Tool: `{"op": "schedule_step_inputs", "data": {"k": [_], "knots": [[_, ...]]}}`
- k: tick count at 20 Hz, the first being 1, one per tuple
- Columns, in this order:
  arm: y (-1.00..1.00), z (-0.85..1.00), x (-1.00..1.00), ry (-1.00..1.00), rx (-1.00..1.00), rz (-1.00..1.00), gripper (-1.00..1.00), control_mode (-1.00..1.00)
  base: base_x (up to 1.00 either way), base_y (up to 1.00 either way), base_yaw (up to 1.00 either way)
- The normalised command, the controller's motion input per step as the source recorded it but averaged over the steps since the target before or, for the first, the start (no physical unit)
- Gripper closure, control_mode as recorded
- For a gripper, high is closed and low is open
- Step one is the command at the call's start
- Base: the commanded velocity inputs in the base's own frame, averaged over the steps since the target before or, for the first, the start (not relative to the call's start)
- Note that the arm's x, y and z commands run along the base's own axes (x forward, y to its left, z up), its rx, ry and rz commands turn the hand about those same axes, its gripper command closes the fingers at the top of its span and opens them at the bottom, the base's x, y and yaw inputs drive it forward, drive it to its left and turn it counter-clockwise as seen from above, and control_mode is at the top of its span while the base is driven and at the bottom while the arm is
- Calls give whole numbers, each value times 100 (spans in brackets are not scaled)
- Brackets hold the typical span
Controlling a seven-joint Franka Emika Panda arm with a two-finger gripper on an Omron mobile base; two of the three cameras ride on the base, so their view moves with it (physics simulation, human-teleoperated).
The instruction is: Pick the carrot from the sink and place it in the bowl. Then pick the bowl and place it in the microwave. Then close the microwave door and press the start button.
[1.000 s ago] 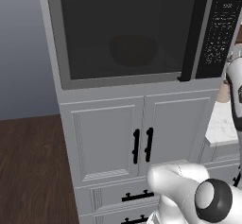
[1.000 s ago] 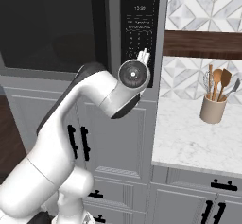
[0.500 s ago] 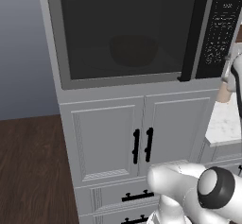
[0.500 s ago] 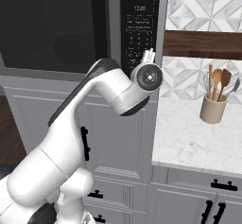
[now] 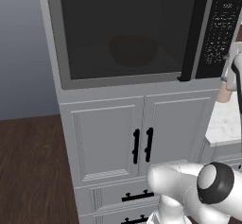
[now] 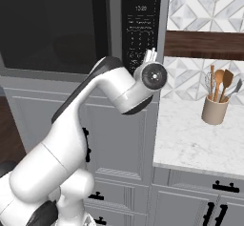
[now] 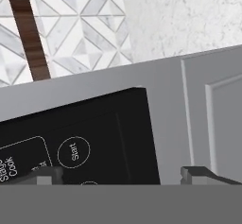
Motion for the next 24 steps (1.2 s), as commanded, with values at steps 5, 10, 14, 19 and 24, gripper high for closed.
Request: {"op": "schedule_step_inputs", "data": {"k": [5,10,14,19,24], "knots": [[5,-14,3,0,0,2,-100,-100,0,0,0],[4,-11,11,0,0,2,-100,-100,0,0,0],[0,-1,25,0,0,1,-100,-100,0,0,0],[0,-2,31,0,0,0,-100,-100,0,0,0],[0,-7,22,0,0,1,-100,-100,0,0,0]]}}
